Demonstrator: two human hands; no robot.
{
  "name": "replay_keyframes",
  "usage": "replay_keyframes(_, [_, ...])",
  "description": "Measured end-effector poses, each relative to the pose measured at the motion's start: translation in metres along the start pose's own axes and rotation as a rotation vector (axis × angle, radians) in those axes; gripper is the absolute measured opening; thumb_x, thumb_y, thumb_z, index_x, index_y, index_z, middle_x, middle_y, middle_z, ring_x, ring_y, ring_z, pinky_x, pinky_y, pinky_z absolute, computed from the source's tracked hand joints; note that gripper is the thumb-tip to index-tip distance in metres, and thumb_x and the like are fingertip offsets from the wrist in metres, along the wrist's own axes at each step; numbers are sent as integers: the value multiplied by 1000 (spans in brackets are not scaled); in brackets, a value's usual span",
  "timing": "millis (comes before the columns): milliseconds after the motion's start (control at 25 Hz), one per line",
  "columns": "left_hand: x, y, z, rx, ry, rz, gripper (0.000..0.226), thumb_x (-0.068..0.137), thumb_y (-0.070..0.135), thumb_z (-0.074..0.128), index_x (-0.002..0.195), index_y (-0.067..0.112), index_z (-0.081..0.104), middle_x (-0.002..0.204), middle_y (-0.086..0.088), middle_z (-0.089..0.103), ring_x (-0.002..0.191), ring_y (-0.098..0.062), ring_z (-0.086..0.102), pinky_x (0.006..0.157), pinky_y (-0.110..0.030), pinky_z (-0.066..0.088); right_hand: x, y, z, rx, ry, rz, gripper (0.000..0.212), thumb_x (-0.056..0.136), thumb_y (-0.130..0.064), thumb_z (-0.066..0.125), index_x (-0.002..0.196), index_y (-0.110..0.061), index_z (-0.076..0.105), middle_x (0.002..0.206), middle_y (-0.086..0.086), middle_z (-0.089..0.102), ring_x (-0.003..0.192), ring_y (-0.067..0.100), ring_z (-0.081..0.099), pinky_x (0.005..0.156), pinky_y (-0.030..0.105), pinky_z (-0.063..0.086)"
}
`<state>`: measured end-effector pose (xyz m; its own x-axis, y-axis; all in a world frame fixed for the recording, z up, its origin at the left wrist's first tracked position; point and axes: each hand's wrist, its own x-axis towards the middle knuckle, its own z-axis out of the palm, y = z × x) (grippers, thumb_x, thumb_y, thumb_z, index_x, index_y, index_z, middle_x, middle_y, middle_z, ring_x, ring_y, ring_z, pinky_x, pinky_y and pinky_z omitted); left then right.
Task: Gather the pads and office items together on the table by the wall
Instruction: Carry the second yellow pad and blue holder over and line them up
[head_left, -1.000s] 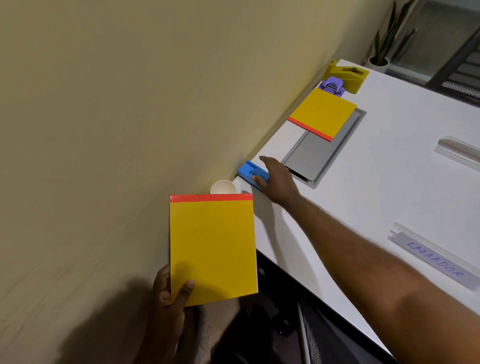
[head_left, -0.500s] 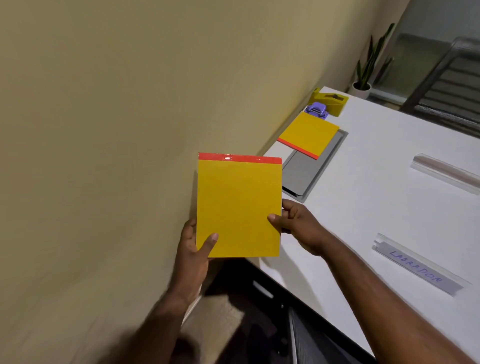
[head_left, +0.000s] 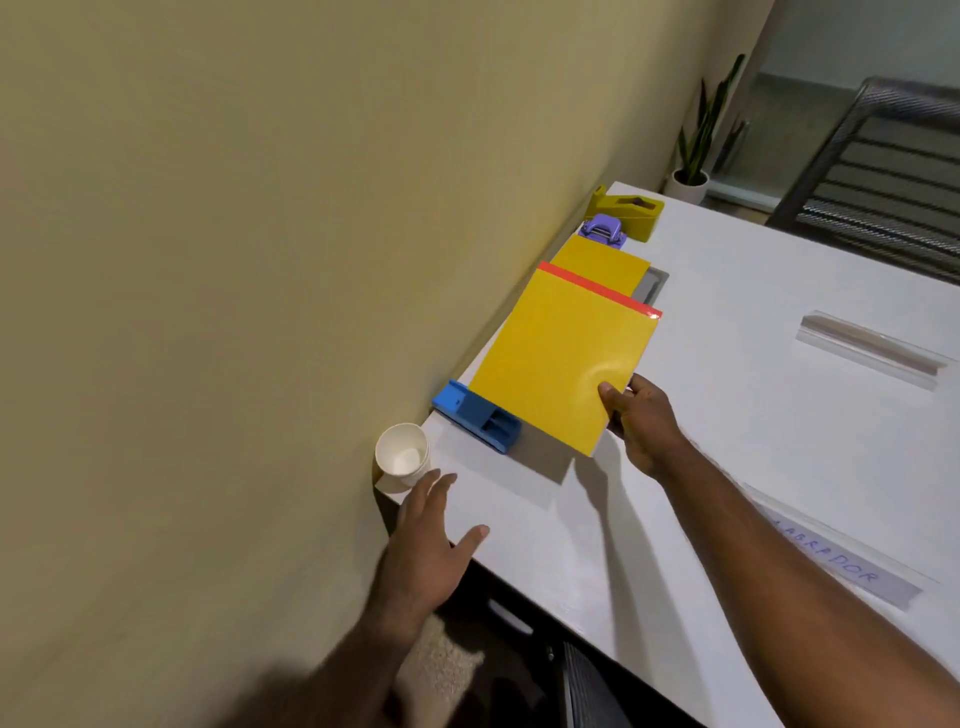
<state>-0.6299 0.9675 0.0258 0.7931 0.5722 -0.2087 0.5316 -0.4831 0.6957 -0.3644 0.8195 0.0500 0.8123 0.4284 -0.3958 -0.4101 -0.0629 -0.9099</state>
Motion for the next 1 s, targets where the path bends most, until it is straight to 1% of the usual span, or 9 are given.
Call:
replay_keyframes(160, [1, -7, 25, 122, -15, -174, 93, 76, 69, 59, 150, 26, 22, 161, 5, 13, 147, -17, 14, 116, -38, 27, 45, 24, 8, -77, 95, 79, 26, 97, -13, 54, 118, 2, 55, 115, 28, 61, 79, 25, 58, 72, 38, 53])
replay_keyframes(240, [3, -17, 34, 165, -34, -272, 103, 74, 69, 60, 152, 23, 12, 162, 2, 2, 149, -20, 5, 119, -39, 21, 62, 36, 11, -113, 134, 127, 36, 95, -16, 58, 118, 10, 50, 118, 38, 54, 82, 28, 55, 76, 46, 54])
replay_keyframes(320, [7, -28, 38, 196, -39, -314, 112, 72, 71, 62, 152, 21, 4, 162, -1, -6, 149, -21, -1, 120, -38, 15, 74, 45, 13, -111, 158, 142, 42, 94, -19, 60, 119, 12, 47, 106, 38, 56, 81, 28, 53, 70, 42, 52])
replay_keyframes(360, [8, -34, 41, 205, -42, -320, 115, 70, 72, 62, 152, 20, 1, 162, -2, -8, 149, -22, -1, 121, -38, 14, 79, 47, 15, -110, 165, 145, 42, 93, -19, 60, 118, 12, 47, 96, 32, 57, 79, 27, 52, 65, 38, 50])
replay_keyframes(440, [7, -44, 47, 218, -23, -292, 121, 66, 75, 63, 153, 16, 4, 162, -5, -4, 149, -26, 6, 119, -42, 19, 89, 51, 16, -94, 176, 166, 38, 93, -21, 62, 111, 11, 50, 92, 20, 53, 80, 28, 52, 67, 39, 48])
replay_keyframes(600, [4, -58, 55, 308, 87, -166, 120, 55, 81, 60, 147, 10, 34, 155, -10, 27, 135, -41, 39, 100, -57, 42, 101, 55, 19, -65, 191, 197, 12, 94, -17, 60, 93, -6, 58, 101, 22, 61, 90, 31, 59, 85, 49, 51])
replay_keyframes(680, [5, -60, 55, 347, 75, -176, 119, 54, 83, 58, 145, 10, 37, 153, -11, 32, 131, -43, 43, 97, -59, 43, 104, 54, 22, -79, 193, 191, 8, 94, -17, 59, 93, -9, 59, 108, 23, 63, 92, 32, 60, 89, 52, 51])
replay_keyframes(840, [7, -64, 55, 401, 61, -194, 119, 54, 86, 53, 145, 11, 38, 152, -11, 35, 130, -43, 46, 96, -59, 44, 110, 59, 30, -143, 214, 194, 25, 95, -16, 58, 112, 2, 56, 111, 22, 64, 99, 36, 62, 92, 50, 51])
replay_keyframes(1000, [8, -67, 57, 417, 46, -188, 119, 53, 86, 54, 144, 10, 41, 151, -12, 38, 129, -44, 47, 95, -60, 43, 113, 64, 37, -144, 208, 236, 13, 93, -17, 61, 95, -5, 58, 108, 24, 65, 99, 37, 64, 93, 58, 51])
